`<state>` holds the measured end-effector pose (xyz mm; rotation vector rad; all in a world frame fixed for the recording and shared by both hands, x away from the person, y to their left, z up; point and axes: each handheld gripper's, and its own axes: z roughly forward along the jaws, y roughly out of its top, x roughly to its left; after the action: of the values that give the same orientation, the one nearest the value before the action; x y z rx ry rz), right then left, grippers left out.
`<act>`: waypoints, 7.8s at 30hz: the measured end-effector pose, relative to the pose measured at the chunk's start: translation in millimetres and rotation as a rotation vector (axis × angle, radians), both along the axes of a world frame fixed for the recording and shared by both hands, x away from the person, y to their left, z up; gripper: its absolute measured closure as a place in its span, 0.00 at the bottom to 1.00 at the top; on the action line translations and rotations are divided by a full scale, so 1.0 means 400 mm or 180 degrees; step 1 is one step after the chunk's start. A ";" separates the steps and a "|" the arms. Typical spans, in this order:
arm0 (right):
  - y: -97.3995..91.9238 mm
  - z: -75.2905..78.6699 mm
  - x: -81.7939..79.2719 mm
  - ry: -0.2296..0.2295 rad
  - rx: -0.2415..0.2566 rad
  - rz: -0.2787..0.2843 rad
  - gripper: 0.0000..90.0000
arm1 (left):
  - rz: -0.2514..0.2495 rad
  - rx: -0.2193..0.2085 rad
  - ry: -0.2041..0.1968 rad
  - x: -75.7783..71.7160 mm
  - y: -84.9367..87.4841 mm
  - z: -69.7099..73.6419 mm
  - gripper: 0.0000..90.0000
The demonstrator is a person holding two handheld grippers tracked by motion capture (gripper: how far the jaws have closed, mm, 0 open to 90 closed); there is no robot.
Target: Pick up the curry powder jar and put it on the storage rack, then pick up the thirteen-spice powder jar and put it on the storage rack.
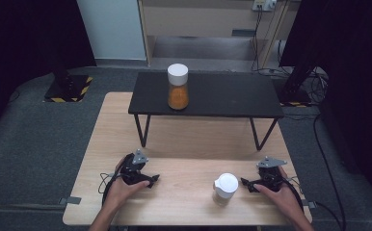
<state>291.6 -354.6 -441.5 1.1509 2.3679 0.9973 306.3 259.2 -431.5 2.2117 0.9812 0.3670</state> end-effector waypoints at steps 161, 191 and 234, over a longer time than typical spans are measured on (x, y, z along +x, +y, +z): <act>0.083 0.101 -0.167 -0.0262 0.0263 0.0830 0.07 | -0.0090 -0.0035 -0.0069 -0.006 0.015 -0.021 0.00; 0.131 0.100 -0.133 -0.0246 0.0257 0.0917 0.12 | -0.0091 -0.0034 -0.0069 -0.006 0.015 -0.021 0.00; 0.147 0.099 -0.121 -0.0228 0.0246 0.1077 0.35 | -0.0091 -0.0033 -0.0069 -0.006 0.015 -0.021 0.00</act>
<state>243.1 -295.6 -401.7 0.7358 2.5365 1.2239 304.0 265.3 -439.9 2.2056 0.9370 0.3711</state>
